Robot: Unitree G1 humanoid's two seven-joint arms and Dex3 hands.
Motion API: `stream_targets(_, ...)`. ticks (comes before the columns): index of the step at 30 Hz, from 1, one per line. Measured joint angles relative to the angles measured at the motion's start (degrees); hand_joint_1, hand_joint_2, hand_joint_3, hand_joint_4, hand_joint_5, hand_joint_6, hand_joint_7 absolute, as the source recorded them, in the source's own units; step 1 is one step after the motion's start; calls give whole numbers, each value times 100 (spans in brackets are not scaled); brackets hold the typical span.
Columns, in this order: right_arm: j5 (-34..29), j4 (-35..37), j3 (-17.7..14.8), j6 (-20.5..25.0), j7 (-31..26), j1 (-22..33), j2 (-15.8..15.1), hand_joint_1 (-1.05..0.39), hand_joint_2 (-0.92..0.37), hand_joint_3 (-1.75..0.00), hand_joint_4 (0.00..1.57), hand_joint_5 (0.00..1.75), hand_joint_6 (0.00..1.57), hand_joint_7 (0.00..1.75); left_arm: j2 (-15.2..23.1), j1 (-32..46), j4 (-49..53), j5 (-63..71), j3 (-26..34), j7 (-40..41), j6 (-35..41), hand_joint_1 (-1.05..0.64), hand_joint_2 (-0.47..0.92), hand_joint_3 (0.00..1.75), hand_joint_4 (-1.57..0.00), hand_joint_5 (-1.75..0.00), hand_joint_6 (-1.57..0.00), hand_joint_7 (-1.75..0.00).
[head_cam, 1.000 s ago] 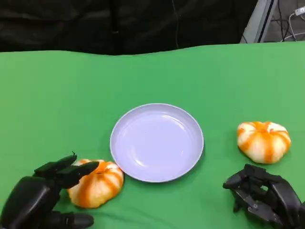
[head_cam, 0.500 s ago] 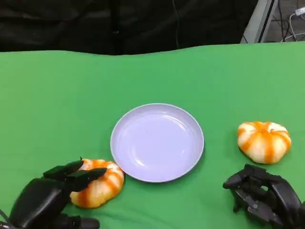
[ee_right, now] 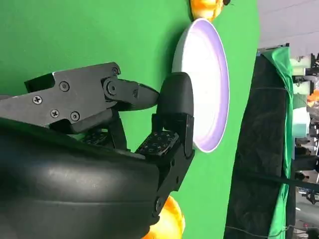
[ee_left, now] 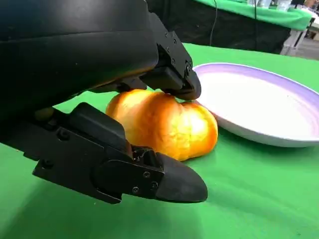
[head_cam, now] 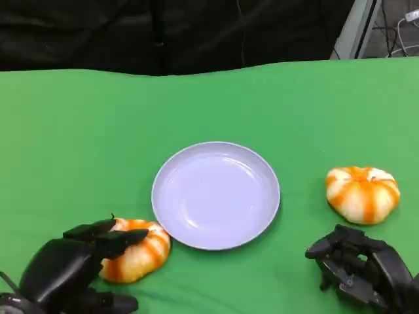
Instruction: Grasp the bread from the table and place it into the plate.
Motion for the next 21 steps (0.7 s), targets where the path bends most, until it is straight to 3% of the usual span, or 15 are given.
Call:
stream_targets(17, -67, -33, 2, -18, -55, 20, 12, -26, -92, -43, 66, 168, 80, 97, 8, -260, 85, -28, -178, -167, 349, -87, 92, 27, -35, -1, -50, 0)
stream_targets(19, -68, -37, 2, -18, -56, 22, 12, -26, -92, -43, 66, 169, 80, 97, 10, -264, 85, -32, -185, -173, 369, -51, 92, 12, -36, -1, -50, 0)
stream_targets(21, -76, -44, 2, -18, -63, 28, 13, -26, -92, -43, 66, 169, 80, 97, 10, -281, 85, -41, -193, -215, 403, -44, 92, 8, -36, 0, -50, 0)
